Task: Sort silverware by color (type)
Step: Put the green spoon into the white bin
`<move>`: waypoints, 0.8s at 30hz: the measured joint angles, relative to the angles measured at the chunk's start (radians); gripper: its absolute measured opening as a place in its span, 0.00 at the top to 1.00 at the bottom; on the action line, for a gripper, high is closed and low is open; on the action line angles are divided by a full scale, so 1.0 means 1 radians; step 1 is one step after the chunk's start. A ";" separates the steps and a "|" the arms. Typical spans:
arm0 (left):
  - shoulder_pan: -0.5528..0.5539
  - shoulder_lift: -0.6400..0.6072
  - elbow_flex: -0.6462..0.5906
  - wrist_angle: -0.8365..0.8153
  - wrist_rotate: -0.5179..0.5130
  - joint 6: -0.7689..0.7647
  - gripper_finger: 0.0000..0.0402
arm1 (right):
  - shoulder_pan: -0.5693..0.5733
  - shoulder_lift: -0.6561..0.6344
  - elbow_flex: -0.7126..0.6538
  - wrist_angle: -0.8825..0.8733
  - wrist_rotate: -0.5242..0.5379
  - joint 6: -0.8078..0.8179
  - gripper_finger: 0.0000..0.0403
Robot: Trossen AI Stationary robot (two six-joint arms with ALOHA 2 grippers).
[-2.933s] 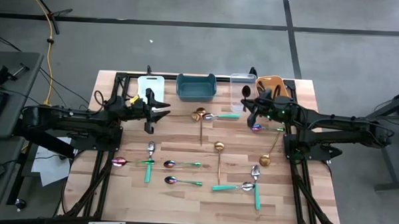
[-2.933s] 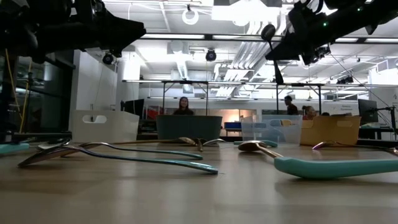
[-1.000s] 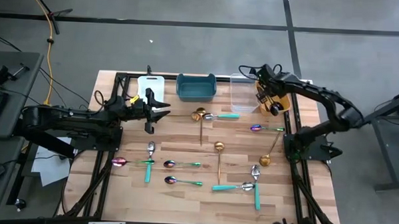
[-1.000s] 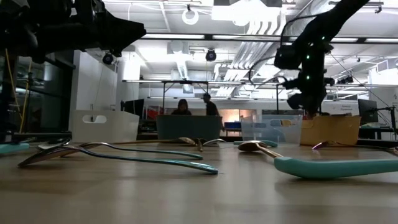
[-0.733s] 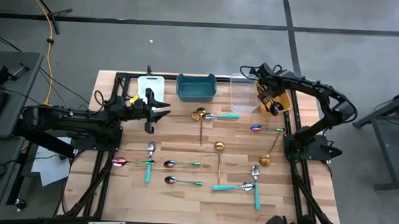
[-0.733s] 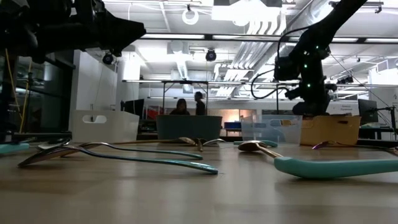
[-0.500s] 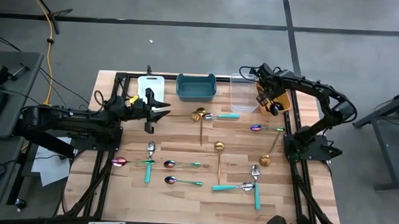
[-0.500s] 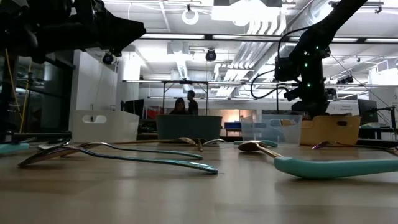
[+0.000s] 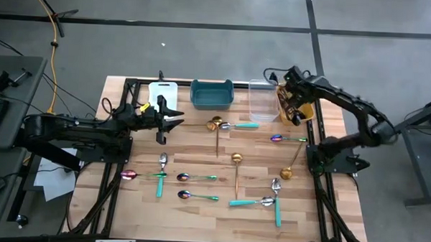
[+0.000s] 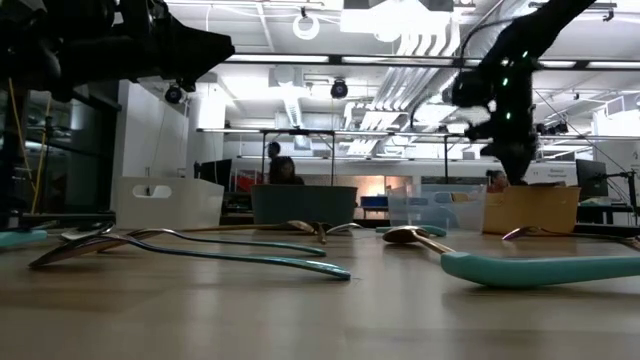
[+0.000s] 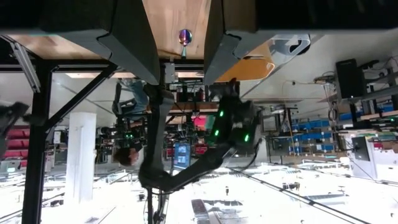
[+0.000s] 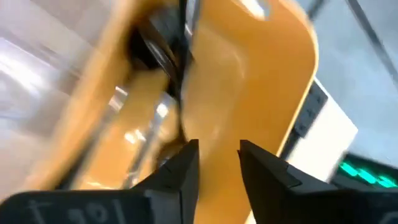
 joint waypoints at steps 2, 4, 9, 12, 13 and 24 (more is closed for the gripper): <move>0.000 0.000 0.000 0.000 0.000 0.000 0.71 | 0.000 -0.087 0.002 0.015 -0.120 0.004 0.70; 0.000 0.000 0.000 0.000 0.000 0.000 0.71 | 0.000 -0.183 -0.011 0.070 -0.318 0.023 0.69; 0.000 0.000 0.000 0.000 0.001 -0.001 0.71 | 0.031 -0.411 -0.164 0.374 -0.842 0.144 0.69; 0.000 0.000 0.000 0.000 0.001 -0.001 0.71 | 0.092 -0.504 -0.308 0.637 -0.945 0.266 0.69; 0.000 0.000 0.000 0.000 0.001 -0.004 0.71 | 0.119 -0.524 -0.357 0.728 -0.951 0.306 0.69; 0.000 0.000 0.000 -0.009 0.002 -0.042 0.71 | 0.363 -0.519 -0.593 1.429 -0.915 0.438 0.69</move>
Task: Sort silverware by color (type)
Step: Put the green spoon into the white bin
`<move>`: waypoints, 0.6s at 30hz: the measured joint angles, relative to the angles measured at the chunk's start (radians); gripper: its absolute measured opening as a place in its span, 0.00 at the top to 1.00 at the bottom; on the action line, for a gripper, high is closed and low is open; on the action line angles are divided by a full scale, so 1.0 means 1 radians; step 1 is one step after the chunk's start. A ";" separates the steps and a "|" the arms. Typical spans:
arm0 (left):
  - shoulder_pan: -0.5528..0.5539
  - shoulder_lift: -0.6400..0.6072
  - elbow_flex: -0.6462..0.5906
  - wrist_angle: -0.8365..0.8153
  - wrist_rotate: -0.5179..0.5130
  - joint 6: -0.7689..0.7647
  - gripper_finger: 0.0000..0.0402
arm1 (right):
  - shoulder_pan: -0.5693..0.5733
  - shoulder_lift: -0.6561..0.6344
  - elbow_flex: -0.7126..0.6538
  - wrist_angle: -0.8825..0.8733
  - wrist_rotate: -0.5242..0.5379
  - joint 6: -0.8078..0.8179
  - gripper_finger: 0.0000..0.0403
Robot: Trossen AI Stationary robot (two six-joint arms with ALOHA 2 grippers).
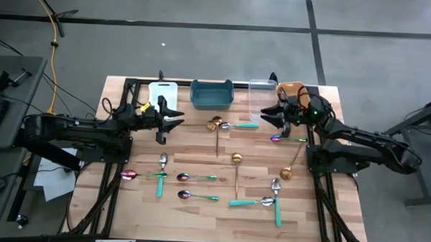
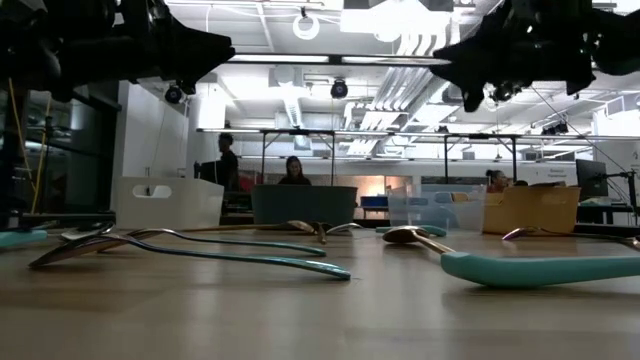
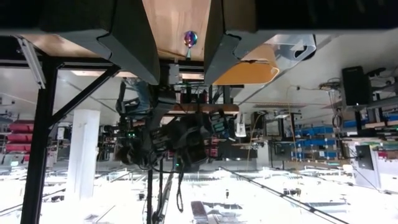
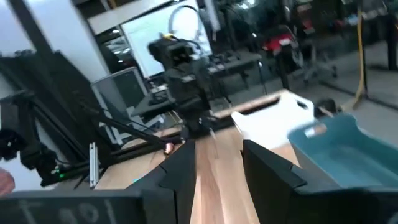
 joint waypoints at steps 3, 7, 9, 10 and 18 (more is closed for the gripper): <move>0.000 0.000 0.000 0.000 0.000 -0.013 0.71 | 0.042 0.005 0.000 0.019 0.032 -0.045 0.69; 0.000 0.000 0.000 0.000 0.000 -0.012 0.71 | 0.071 0.005 0.000 0.021 0.048 -0.091 0.69; 0.000 0.000 0.000 -0.001 0.000 -0.012 0.71 | 0.077 0.005 0.000 0.021 0.049 -0.097 0.69; 0.000 0.000 0.000 -0.002 0.000 -0.012 0.71 | 0.079 0.005 0.000 0.021 0.049 -0.098 0.69; 0.000 0.000 0.093 -0.238 0.002 -0.031 0.71 | 0.078 0.005 0.000 0.020 0.050 -0.097 0.69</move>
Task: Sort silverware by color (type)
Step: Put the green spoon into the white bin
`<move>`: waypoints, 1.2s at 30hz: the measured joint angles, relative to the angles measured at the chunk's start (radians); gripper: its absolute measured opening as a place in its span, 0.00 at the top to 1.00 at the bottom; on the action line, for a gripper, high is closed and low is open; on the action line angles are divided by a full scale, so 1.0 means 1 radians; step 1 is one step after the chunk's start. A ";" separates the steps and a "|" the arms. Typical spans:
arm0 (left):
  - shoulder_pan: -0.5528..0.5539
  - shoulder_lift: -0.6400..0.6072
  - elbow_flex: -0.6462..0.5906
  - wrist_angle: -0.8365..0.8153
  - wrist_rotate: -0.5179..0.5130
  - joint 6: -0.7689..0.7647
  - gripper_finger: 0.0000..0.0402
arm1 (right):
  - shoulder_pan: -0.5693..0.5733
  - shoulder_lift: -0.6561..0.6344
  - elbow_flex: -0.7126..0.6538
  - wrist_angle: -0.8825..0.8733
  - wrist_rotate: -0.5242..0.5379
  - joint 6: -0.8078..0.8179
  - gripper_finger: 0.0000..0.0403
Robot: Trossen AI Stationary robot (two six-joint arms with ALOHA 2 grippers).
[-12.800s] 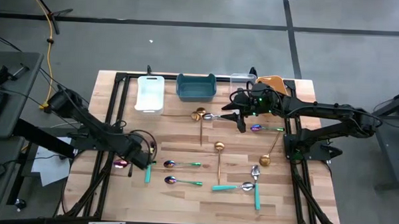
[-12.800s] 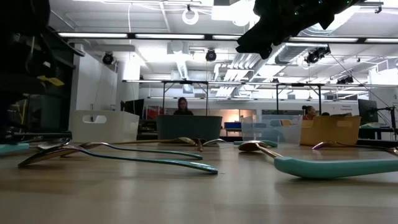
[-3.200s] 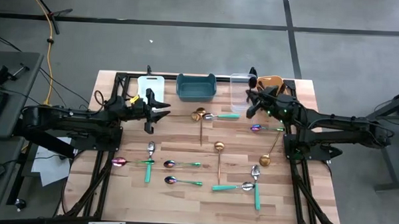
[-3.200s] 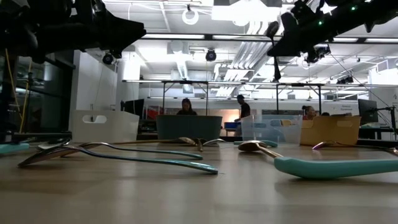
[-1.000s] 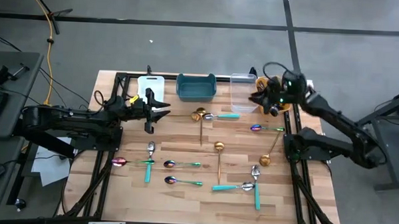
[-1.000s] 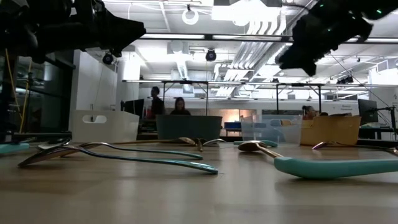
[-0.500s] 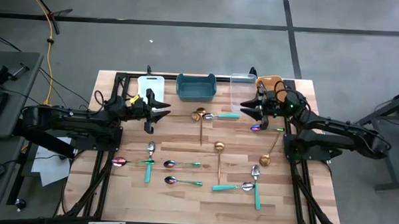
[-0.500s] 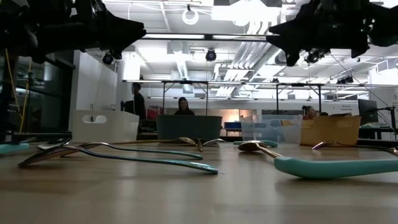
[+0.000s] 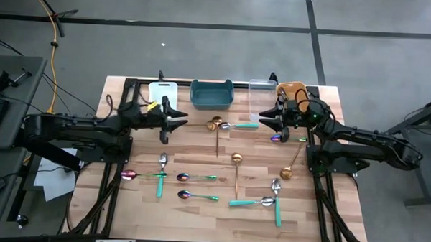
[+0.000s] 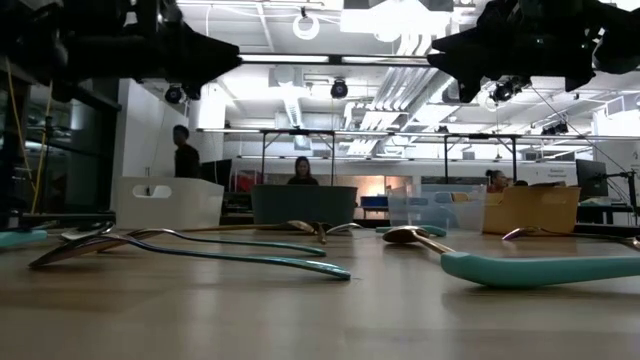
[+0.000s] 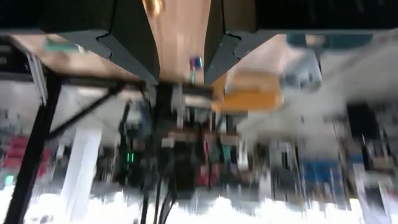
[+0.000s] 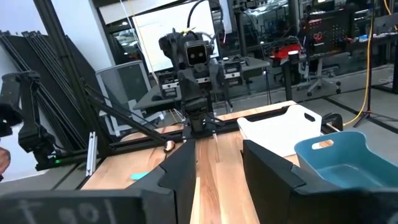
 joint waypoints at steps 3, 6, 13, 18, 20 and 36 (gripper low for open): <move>0.000 0.000 0.137 -0.349 0.043 0.001 0.71 | 0.000 0.000 0.000 -0.001 0.000 0.000 0.69; -0.022 0.007 0.306 -0.819 0.082 0.001 0.71 | 0.000 0.000 0.000 -0.002 0.000 0.000 0.69; -0.222 0.041 0.490 -1.483 0.057 -0.173 0.71 | 0.000 0.000 0.000 -0.002 -0.001 0.000 0.69; -0.460 0.047 0.448 -1.573 -0.034 -0.349 0.71 | 0.000 0.000 0.000 -0.005 -0.001 0.000 0.69; -0.555 0.052 0.418 -1.577 -0.066 -0.383 0.71 | 0.000 0.000 0.000 -0.005 -0.002 0.000 0.69; -0.888 0.303 0.345 -1.566 -0.186 -0.558 0.71 | 0.000 0.000 0.000 -0.071 -0.002 -0.002 0.69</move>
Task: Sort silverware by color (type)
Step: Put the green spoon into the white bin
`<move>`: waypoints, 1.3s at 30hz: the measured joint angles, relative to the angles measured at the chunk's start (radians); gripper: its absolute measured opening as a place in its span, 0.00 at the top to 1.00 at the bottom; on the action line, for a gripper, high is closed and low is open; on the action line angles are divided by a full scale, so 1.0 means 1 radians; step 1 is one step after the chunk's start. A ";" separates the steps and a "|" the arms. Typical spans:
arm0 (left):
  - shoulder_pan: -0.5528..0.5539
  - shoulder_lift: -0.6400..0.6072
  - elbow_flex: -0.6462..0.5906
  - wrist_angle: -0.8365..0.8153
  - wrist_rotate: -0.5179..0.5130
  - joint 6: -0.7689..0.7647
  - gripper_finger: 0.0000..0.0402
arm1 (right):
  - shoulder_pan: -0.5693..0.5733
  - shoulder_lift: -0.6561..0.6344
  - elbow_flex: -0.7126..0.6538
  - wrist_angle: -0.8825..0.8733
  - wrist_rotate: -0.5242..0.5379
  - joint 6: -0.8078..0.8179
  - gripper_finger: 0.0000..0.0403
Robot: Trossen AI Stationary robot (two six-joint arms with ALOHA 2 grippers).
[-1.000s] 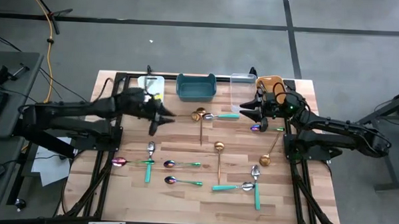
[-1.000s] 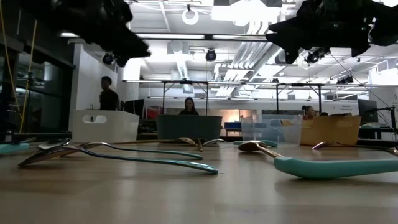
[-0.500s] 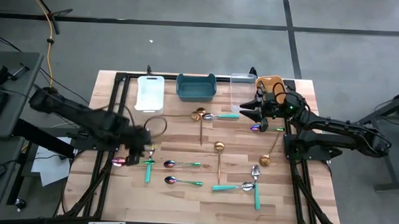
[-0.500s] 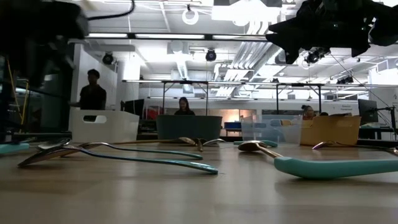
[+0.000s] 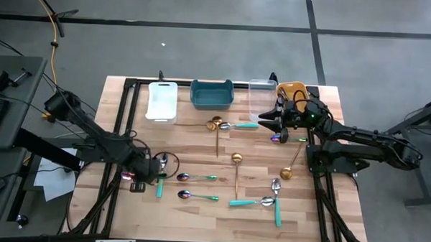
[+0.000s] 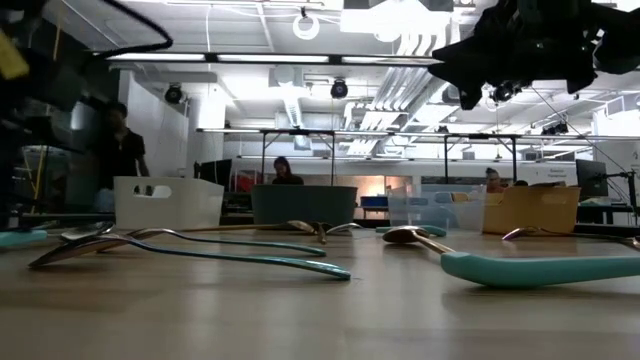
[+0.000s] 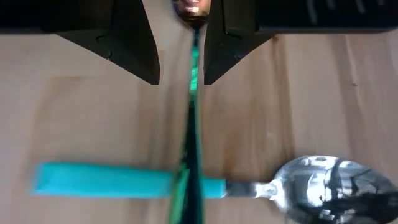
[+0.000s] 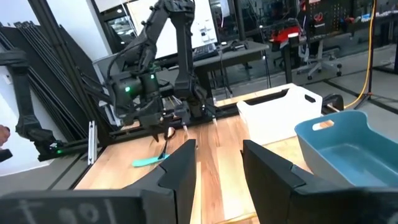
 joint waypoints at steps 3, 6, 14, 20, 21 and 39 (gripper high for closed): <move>-0.011 0.068 0.000 -0.004 -0.041 -0.006 0.71 | 0.000 0.000 0.000 -0.017 0.000 0.000 0.69; -0.012 0.129 0.000 -0.002 -0.068 -0.025 0.71 | 0.000 0.000 0.000 -0.046 0.000 -0.001 0.69; -0.010 0.187 0.002 0.028 -0.045 -0.012 0.71 | 0.000 0.000 0.000 -0.085 0.000 -0.003 0.69; 0.006 0.188 0.002 0.032 -0.040 -0.015 0.73 | 0.000 0.000 0.000 -0.089 0.000 -0.005 0.69; 0.008 0.188 0.002 0.033 -0.038 -0.016 0.76 | 0.000 0.000 0.000 -0.089 0.000 -0.003 0.69; 0.093 -0.021 0.163 -0.183 0.000 0.061 0.98 | 0.000 0.000 0.000 -0.091 0.001 0.002 0.69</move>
